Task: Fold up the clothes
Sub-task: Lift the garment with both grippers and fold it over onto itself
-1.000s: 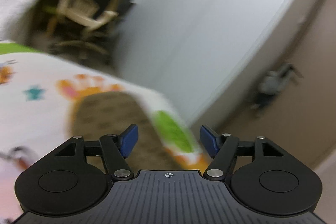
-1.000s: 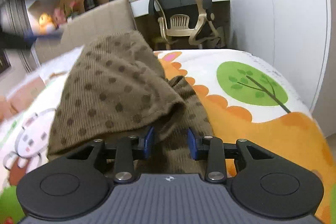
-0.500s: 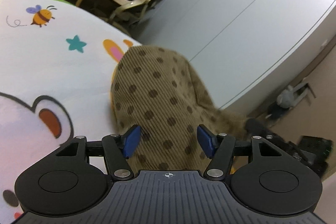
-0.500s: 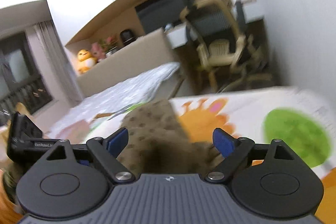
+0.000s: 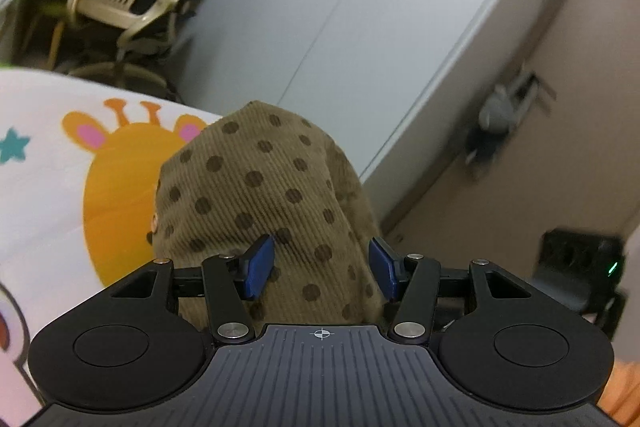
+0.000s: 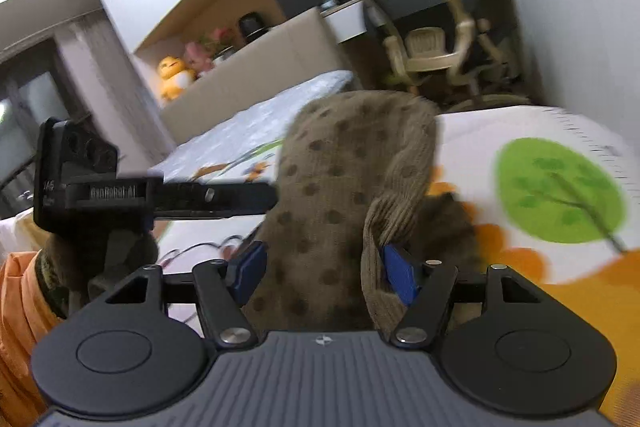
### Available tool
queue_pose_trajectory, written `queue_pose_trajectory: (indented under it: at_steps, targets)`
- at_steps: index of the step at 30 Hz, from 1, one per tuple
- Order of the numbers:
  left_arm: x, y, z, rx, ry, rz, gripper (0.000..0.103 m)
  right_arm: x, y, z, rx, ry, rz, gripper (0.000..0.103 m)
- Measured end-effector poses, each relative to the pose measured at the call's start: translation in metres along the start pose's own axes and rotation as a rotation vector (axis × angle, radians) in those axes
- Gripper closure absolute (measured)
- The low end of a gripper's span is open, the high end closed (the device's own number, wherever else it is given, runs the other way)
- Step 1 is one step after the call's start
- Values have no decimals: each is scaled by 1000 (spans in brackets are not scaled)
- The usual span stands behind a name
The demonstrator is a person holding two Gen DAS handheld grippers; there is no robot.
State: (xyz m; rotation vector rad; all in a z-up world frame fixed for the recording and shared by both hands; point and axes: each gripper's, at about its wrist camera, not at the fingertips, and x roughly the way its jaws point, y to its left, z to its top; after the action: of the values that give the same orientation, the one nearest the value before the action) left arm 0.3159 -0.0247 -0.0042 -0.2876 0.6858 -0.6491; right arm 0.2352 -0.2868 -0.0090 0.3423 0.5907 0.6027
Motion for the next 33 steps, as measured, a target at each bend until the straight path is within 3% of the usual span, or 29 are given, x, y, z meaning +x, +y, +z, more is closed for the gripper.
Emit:
queue_pose_trajectory:
  at_steps: [3, 6, 11, 16, 19, 22, 23, 25, 27, 30, 33]
  targets:
    - [1, -6, -5, 54, 5, 39, 44, -17, -18, 14, 59, -84, -51, 25]
    - [-2, -5, -9, 46, 8, 36, 44, -5, -38, 35, 134, -123, -43, 24]
    - [-7, -3, -13, 42, 16, 39, 44, 62, -62, 51, 265, -67, 56, 23]
    - [-10, -3, -15, 50, 20, 39, 44, 106, -59, 47, 355, 53, 191, 23]
    - [-10, -10, -19, 83, 30, 10, 44, 87, -42, 48, 343, 55, 306, 23]
    - [-9, -22, -24, 132, 50, -38, 40, 46, -25, 53, 290, -8, 398, 23]
    - [-8, -25, -26, 145, 58, -44, 38, 34, -21, 54, 258, -22, 382, 23]
    - [-4, -29, -31, 166, 77, -38, 35, 22, -15, 54, 179, -14, 252, 23]
    - [0, -33, -35, 186, 96, -32, 33, 28, -14, 44, 89, 37, 11, 23]
    - [-2, -37, -39, 214, 120, -35, 31, 55, -22, 18, -4, 140, -272, 23]
    - [-20, -35, -30, 240, 92, -23, 20, 60, -29, 3, 4, 140, -276, 23]
